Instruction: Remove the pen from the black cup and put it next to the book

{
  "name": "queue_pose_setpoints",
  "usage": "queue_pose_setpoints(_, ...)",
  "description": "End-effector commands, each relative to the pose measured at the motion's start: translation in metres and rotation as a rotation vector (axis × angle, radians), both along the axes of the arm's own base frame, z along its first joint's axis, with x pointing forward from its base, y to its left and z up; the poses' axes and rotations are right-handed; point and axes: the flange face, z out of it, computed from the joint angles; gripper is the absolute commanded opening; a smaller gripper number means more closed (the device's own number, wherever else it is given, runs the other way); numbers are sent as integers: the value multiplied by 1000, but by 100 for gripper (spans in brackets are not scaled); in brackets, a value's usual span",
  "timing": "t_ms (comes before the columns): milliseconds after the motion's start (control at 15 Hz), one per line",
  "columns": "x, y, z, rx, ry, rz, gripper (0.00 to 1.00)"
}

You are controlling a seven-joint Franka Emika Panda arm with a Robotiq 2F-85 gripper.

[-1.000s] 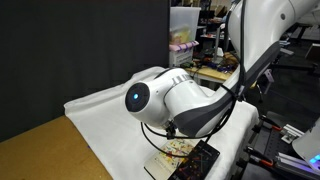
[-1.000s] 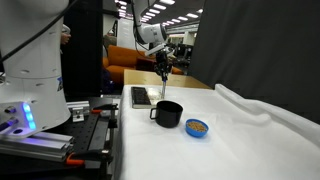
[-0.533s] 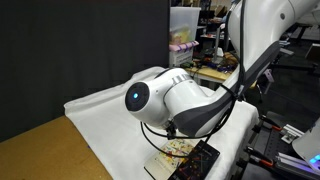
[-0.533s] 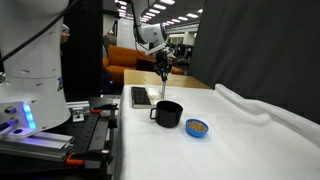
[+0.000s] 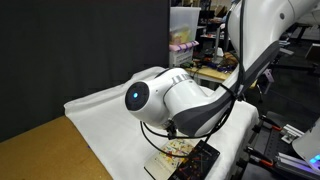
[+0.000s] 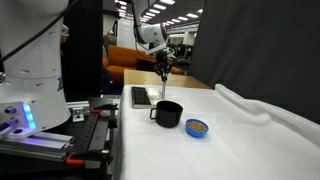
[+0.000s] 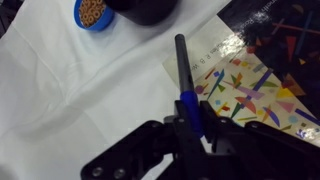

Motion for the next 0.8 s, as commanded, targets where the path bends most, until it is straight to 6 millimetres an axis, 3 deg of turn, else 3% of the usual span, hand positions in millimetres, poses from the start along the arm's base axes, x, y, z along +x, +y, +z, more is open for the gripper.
queue_pose_setpoints(0,4,1,1,22,43,14,5)
queue_pose_setpoints(67,4,1,1,22,47,14,18)
queue_pose_setpoints(133,3,1,1,24,49,12,42)
queue_pose_setpoints(200,3,1,1,26,52,9,44)
queue_pose_setpoints(467,3,1,1,31,54,-2,72)
queue_pose_setpoints(733,3,1,1,34,60,-5,82)
